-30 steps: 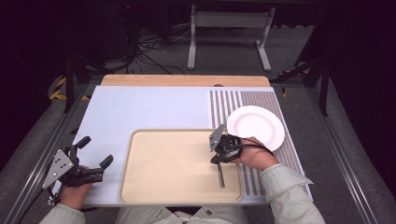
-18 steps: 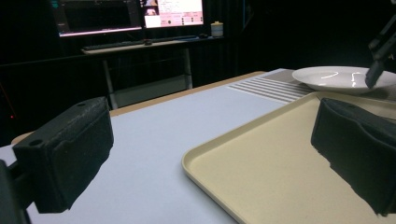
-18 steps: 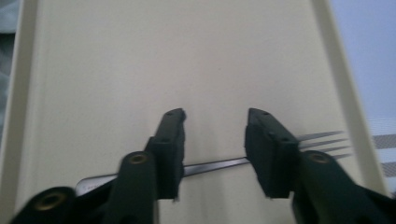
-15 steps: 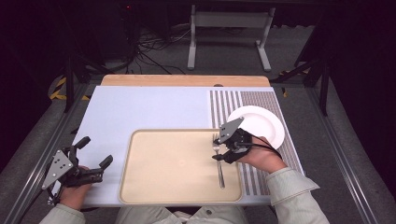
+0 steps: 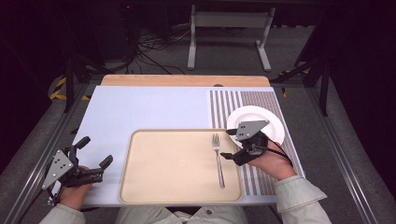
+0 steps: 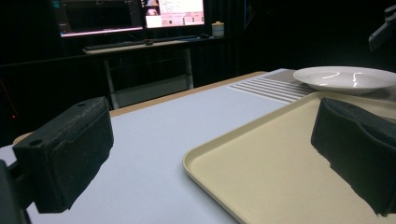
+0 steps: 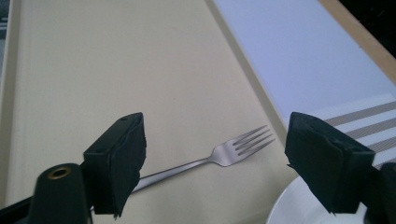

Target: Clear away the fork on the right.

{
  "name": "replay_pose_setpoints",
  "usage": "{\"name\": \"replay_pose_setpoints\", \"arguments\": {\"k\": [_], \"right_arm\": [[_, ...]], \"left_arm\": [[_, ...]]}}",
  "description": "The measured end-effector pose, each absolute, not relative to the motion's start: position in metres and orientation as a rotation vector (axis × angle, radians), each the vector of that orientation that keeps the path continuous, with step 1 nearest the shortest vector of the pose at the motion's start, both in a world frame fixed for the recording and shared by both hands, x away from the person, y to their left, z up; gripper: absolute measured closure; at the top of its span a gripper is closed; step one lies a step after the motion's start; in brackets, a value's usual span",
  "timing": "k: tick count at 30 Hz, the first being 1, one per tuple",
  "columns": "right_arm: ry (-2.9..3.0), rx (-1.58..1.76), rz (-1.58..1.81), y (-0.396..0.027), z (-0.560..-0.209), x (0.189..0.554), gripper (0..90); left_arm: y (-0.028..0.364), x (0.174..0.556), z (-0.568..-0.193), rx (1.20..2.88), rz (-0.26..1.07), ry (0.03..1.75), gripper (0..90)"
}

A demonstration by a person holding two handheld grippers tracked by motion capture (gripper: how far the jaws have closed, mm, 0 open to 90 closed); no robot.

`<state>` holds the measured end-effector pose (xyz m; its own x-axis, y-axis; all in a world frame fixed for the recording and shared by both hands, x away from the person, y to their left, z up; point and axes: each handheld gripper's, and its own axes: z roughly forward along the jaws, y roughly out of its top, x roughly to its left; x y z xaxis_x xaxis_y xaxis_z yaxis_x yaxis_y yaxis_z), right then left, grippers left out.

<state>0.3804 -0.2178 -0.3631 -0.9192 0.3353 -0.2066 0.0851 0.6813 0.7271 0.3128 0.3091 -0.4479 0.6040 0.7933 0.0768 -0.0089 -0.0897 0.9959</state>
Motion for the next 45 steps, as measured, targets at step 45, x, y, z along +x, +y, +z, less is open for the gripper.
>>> {"name": "replay_pose_setpoints", "arguments": {"k": [45], "right_arm": [[1.996,0.665,1.427,-0.316,-0.401,0.335,2.9]], "left_arm": [[0.306,0.311,-0.446,1.540,0.792,0.653,0.0]]}}
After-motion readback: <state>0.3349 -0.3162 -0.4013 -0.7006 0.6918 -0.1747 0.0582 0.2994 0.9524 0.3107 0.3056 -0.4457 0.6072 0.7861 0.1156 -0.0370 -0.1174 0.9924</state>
